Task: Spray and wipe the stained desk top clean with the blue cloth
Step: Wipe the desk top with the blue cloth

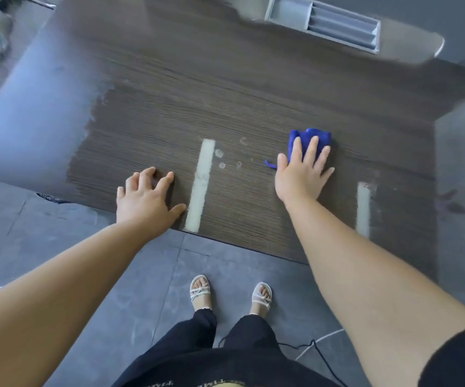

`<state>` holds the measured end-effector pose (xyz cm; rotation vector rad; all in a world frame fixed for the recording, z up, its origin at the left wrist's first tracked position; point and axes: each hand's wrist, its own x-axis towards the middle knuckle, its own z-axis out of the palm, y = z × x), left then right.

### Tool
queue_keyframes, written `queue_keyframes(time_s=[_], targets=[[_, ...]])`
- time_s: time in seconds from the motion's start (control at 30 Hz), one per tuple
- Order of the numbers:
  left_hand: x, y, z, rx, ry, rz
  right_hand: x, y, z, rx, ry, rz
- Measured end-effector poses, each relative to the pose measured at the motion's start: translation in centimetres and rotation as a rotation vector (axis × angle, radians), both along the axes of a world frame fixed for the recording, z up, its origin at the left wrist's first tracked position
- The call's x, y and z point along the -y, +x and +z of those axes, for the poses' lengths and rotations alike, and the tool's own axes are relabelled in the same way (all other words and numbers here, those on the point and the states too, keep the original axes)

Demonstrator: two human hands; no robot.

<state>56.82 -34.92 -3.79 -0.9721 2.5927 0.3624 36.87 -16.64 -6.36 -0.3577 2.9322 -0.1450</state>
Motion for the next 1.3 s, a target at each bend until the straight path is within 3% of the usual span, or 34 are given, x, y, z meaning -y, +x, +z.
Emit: queue_keyframes(time_s=[0.07, 0.17, 0.27, 0.33, 0.43, 0.5, 0.57, 0.7, 0.77, 0.83, 0.9, 1.0, 1.07, 1.13, 1.2, 1.3], targets=[[0.1, -0.3, 0.1, 0.023, 0.005, -0.016, 3.8, 3.0, -0.5, -0.007, -0.029, 0.247], [0.2, -0.5, 0.6, 0.04, 0.003, -0.038, 5.0, 8.3, -1.3, -0.04, -0.093, 0.825], [0.1, -0.6, 0.9, 0.061, 0.011, -0.062, 2.6, 5.5, -1.2, -0.063, -0.062, 1.171], [0.2, -0.6, 0.9, 0.08, 0.007, -0.079, 1.7, 1.1, -1.0, -0.095, -0.029, 1.013], [0.3, -0.6, 0.7, 0.095, 0.008, -0.087, 3.1, -3.2, -0.2, 0.004, 0.021, 0.355], [0.3, -0.6, 0.7, 0.106, 0.012, -0.087, 5.8, -1.9, 0.0, 0.016, 0.033, 0.125], [0.2, -0.6, 0.7, 0.109, 0.013, -0.086, 7.9, 1.5, -0.7, -0.009, 0.0, 0.253], [0.6, -0.4, 1.2, 0.036, 0.064, -0.056, 6.5, 8.7, -1.6, -0.112, -0.119, 0.933], [1.2, -0.1, 1.6, -0.044, 0.13, 0.013, 4.7, 7.6, -1.2, -0.076, -0.112, 1.158], [2.4, 0.2, 1.9, -0.092, 0.163, 0.043, 3.9, 4.1, -1.1, -0.134, -0.069, 1.247], [3.5, 0.9, 1.9, -0.118, 0.19, 0.049, 4.3, 0.7, -0.7, -0.095, -0.026, 1.016], [4.6, 1.5, 1.8, -0.149, 0.199, 0.112, 7.2, 0.5, -0.1, -0.03, 0.011, 0.358], [5.0, 1.9, 1.7, -0.135, 0.172, 0.192, 9.7, 3.8, -0.5, -0.027, 0.025, 0.247], [5.1, 2.2, 1.5, -0.11, 0.135, 0.231, 10.9, 8.2, -1.2, -0.083, -0.062, 0.449], [5.2, 2.2, 1.4, -0.091, 0.111, 0.226, 10.3, 11.6, -1.6, -0.108, -0.116, 0.848], [5.3, 1.9, 1.4, -0.091, 0.117, 0.251, 8.1, 9.3, -1.5, -0.08, -0.121, 1.324]])
